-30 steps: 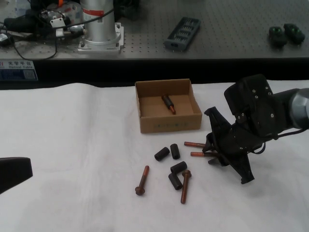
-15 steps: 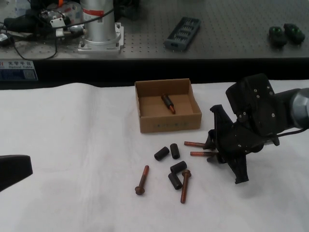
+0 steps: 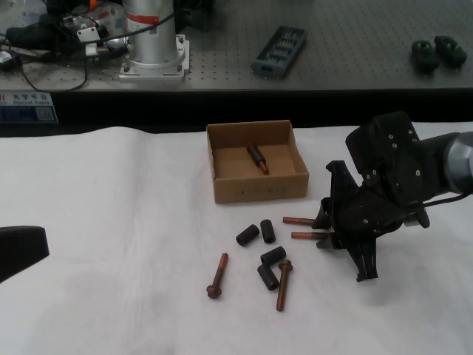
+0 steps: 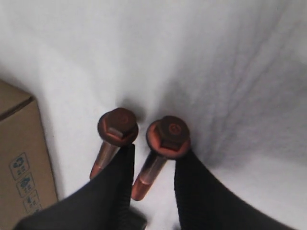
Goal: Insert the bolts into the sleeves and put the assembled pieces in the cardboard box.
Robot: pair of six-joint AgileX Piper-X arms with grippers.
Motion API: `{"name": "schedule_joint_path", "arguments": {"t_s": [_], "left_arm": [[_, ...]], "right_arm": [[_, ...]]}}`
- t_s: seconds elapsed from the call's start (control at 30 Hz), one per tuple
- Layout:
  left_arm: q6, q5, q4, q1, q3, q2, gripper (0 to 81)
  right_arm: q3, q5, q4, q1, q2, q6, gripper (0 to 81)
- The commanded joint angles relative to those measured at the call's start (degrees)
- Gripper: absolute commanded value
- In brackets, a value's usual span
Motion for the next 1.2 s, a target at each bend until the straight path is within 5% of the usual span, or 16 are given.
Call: {"name": "schedule_joint_path", "arguments": {"t_s": [0.0,0.17,0.47,0.57,0.87,1.17], "left_arm": [[-0.37,0.56,-0.87,0.05,-0.79,0.02,4.5],[-0.37,0.56,-0.87,0.05,-0.79,0.02,4.5],[-0.37,0.56,-1.06,0.05,-0.79,0.02,4.5],[-0.37,0.56,-2.03,0.05,-0.79,0.02,4.5],[-0.37,0.56,-2.23,0.05,-0.79,0.02,4.5],[0.43,-1.99,2.85,0.05,-0.79,0.02,4.5]], "right_arm": [[0.52,1.28,3.75,0.02,1.87,4.13,23.5],[0.52,2.05,5.11,0.02,1.87,4.13,15.9],[0.52,1.62,5.11,0.02,1.87,4.13,15.3],[0.52,1.02,4.91,0.02,1.87,2.53,3.7],[0.52,-1.54,1.50,0.02,-0.19,-7.25,1.9],[0.52,0.86,2.53,0.02,-9.44,-26.42,1.9]]}}
